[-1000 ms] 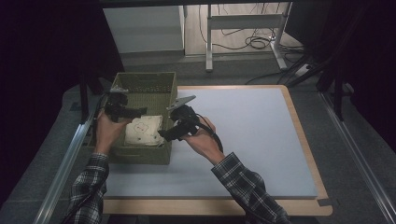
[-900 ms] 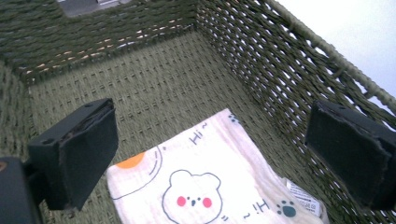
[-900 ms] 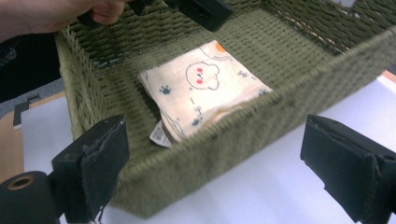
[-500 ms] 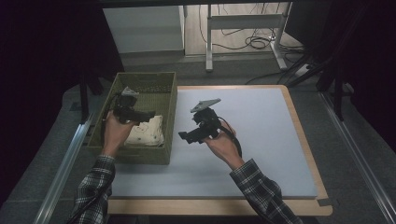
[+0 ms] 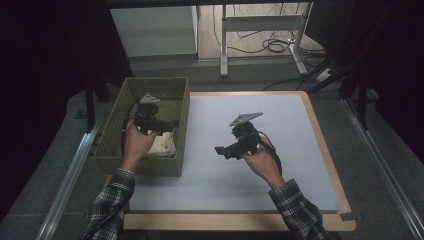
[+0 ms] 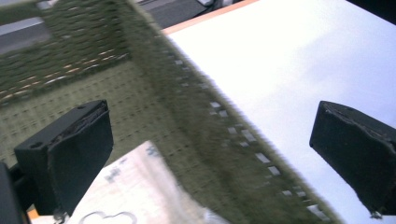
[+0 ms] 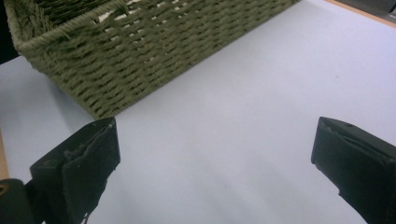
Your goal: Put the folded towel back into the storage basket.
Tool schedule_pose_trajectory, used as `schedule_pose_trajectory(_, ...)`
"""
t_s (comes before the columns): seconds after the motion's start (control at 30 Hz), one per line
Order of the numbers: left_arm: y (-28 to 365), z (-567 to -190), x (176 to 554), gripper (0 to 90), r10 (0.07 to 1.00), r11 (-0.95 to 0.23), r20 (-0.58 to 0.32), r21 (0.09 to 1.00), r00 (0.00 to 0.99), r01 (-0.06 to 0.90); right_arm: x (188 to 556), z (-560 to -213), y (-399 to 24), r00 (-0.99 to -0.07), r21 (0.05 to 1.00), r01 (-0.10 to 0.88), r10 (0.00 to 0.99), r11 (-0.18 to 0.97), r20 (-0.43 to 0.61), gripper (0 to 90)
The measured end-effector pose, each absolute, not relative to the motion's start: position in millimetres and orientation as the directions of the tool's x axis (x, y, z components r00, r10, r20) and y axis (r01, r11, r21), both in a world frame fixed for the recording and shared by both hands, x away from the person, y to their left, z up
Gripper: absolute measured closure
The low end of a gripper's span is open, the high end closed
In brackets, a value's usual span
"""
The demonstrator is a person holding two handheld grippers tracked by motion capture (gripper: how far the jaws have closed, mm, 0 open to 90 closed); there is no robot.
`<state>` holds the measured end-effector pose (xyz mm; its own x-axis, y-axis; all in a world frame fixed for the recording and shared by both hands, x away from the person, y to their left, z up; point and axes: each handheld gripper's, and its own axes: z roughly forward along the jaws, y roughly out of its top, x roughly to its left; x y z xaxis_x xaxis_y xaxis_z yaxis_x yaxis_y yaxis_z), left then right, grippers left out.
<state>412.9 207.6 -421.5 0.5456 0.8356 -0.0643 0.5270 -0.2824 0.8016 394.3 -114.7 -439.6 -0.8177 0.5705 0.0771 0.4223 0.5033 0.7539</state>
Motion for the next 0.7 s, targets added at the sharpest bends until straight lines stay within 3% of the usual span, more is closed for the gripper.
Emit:
schedule_pose_trajectory(0.33,166,-423,398,0.0,0.794,-0.349,-0.025,0.8,0.607,0.489,385,-453,-159,-0.815,0.744,0.417,0.577,0.522,0.051,1.3)
schedule_pose_trajectory(0.7,125,-421,391,0.0,0.757,-0.361,-0.041,0.806,0.652,0.47,371,-452,-205,-0.795,0.774,0.404,0.606,0.487,0.033,1.3)
